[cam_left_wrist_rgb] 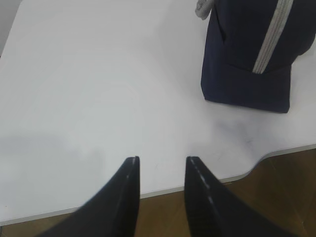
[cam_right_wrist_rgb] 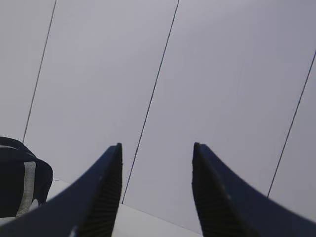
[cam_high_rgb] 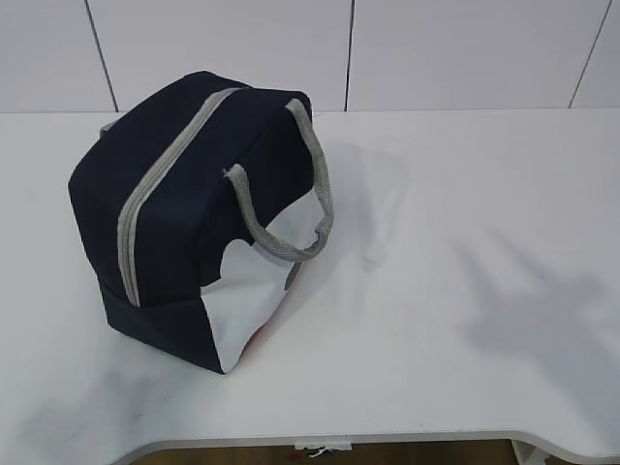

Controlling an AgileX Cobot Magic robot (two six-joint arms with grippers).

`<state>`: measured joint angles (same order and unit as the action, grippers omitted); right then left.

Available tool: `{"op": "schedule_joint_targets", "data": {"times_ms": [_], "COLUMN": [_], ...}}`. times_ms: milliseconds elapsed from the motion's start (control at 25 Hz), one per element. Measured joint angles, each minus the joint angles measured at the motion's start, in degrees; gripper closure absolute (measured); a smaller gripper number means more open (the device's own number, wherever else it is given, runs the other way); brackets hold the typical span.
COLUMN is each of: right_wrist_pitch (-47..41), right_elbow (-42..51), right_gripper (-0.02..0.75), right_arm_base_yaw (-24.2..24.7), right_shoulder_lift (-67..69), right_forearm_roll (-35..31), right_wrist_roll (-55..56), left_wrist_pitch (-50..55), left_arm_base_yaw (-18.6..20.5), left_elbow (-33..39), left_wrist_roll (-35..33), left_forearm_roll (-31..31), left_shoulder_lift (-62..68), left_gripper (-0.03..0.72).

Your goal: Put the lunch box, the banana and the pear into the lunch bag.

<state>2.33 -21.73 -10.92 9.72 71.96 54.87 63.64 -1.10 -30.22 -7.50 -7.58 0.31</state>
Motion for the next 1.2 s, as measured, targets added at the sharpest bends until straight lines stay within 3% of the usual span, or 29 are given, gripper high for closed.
{"op": "schedule_joint_targets", "data": {"times_ms": [440, 720, 1000, 1200], "right_wrist_pitch": [-4.31, -8.67, -23.88, -26.96], "right_elbow": [0.00, -0.23, -5.70, -6.40], "right_gripper": [0.355, 0.355, 0.355, 0.355], "right_arm_base_yaw": [-0.67, -1.77, -3.00, -3.10], "right_shoulder_lift": [0.91, 0.91, 0.91, 0.91], "right_forearm_roll": [-15.76, -22.41, -37.92, -43.85], "right_wrist_roll": [-14.14, -18.69, -35.41, -40.27], "left_wrist_pitch": [0.00, 0.00, 0.00, 0.00], "left_arm_base_yaw": [0.00, 0.00, 0.00, 0.00], "left_elbow": [0.00, 0.00, 0.00, 0.00], "left_wrist_roll": [0.00, 0.00, 0.00, 0.00], "left_forearm_roll": [0.00, 0.00, 0.00, 0.00], "left_shoulder_lift": [0.00, 0.00, 0.00, 0.00], "left_gripper": [0.454, 0.454, 0.454, 0.454]}}
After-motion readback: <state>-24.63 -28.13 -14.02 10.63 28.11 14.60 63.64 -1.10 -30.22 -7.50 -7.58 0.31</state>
